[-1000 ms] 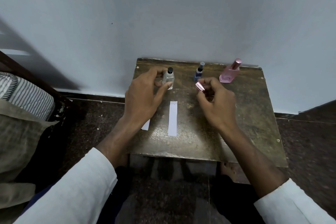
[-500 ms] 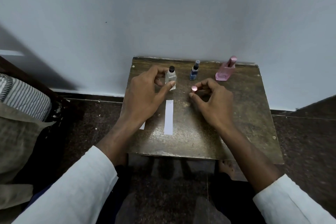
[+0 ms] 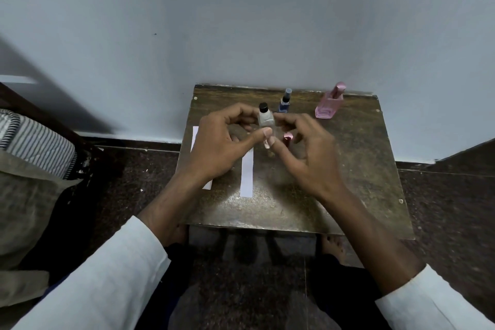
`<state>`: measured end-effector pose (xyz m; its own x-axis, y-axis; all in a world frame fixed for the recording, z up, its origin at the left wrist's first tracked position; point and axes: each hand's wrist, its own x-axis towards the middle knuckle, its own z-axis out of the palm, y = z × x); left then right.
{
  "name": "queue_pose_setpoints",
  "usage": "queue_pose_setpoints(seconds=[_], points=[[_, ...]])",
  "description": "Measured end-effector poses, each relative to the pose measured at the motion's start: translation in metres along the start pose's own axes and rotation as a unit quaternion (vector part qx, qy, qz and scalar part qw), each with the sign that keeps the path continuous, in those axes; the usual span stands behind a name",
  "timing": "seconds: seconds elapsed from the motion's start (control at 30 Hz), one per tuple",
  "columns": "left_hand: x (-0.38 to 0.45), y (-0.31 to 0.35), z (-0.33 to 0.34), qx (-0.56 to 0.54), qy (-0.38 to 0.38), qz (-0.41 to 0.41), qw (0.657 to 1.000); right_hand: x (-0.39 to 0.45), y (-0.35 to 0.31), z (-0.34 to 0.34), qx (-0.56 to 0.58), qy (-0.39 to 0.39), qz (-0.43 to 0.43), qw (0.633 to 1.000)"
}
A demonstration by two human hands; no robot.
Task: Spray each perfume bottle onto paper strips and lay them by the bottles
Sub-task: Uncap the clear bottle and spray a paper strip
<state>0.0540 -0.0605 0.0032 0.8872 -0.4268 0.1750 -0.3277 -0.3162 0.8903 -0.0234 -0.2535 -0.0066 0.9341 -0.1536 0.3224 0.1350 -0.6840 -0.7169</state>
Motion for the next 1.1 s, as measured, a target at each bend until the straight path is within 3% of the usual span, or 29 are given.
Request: queue_pose_setpoints(seconds=[0.13,0.33,0.6,0.83,1.0,1.1], points=[[-0.001,0.001,0.001,-0.043,-0.036,0.004,0.998,-0.004,0.002,0.005,0.143,-0.102,0.029,0.984],[0.004,-0.007,-0.001,-0.066,0.05,-0.034,0.996,-0.005,0.005,0.0,0.057,-0.049,0.026,0.997],[0.005,-0.01,-0.008,-0.05,-0.004,0.011,0.999,-0.005,0.006,-0.004,0.082,-0.064,0.067,0.992],[0.003,-0.009,-0.005,-0.07,-0.013,0.025,0.997,-0.008,0.001,-0.004,0.243,-0.176,0.127,0.946],[0.003,-0.009,-0.007,-0.089,-0.019,0.037,0.995,-0.007,-0.002,-0.003,0.351,-0.175,0.152,0.907],[0.001,-0.008,-0.009,-0.067,-0.028,0.043,0.996,-0.009,-0.005,-0.004,0.336,-0.159,0.141,0.917]])
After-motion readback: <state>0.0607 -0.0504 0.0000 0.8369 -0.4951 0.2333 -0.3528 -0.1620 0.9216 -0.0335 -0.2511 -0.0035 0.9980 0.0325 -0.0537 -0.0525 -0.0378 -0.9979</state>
